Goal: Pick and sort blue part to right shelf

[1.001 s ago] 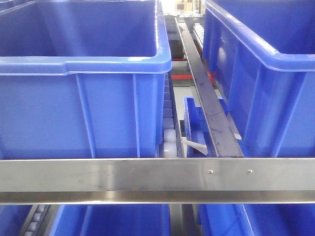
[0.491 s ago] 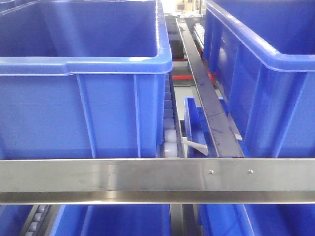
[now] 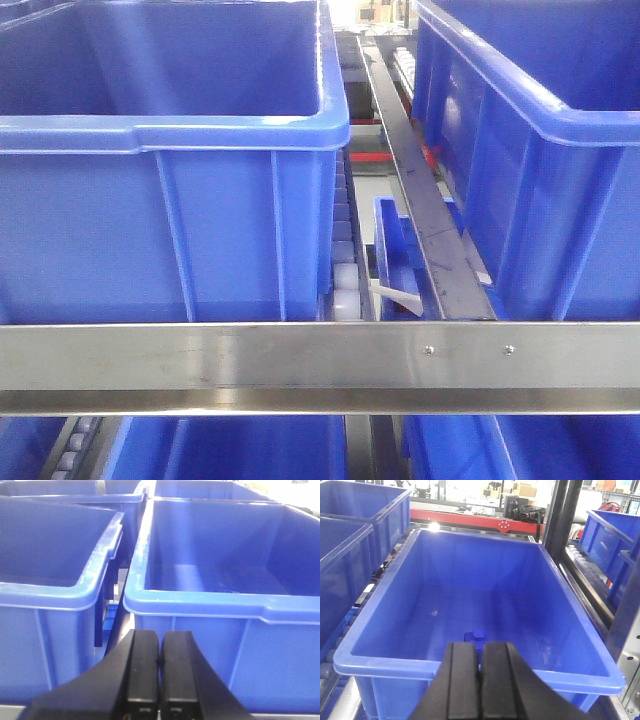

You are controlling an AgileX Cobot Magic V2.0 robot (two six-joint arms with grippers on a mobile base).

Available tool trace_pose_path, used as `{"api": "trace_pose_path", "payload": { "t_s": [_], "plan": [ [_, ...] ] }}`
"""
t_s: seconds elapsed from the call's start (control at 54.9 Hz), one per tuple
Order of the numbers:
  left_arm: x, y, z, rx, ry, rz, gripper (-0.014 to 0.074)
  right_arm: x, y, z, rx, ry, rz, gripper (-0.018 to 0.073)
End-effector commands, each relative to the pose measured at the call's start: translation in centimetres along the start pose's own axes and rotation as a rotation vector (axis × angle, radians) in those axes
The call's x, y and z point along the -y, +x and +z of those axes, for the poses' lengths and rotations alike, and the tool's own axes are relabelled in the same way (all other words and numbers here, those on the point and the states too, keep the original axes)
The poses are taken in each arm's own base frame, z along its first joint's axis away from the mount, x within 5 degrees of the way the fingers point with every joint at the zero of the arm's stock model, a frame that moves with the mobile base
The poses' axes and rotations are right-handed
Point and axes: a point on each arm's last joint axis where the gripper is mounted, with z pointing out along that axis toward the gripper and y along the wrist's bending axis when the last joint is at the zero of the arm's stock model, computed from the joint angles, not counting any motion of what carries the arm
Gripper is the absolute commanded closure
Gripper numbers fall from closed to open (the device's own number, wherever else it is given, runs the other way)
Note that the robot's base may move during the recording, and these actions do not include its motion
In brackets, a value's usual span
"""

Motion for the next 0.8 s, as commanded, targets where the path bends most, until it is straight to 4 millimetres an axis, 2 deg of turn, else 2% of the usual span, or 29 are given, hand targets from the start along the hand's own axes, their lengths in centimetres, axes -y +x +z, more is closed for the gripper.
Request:
{"api": "trace_pose_path", "payload": {
  "t_s": [0.0, 0.655, 0.783],
  "plan": [
    [-0.04, 0.02, -0.12, 0.09, 0.002, -0.006, 0.0472, 0.09, -1.53, -0.12, 0.101, 0.01, -0.005, 0.0491],
    [-0.04, 0.02, -0.12, 0.09, 0.002, -0.006, 0.0472, 0.16, -1.56, -0.1, 0.108, 0.019, -0.02, 0.0491],
    [-0.04, 0.02, -0.12, 0.09, 0.002, -0.006, 0.0472, -0.07, -0.6, 0.6, 0.115, -0.004, 0.031, 0.0491]
  ]
}}
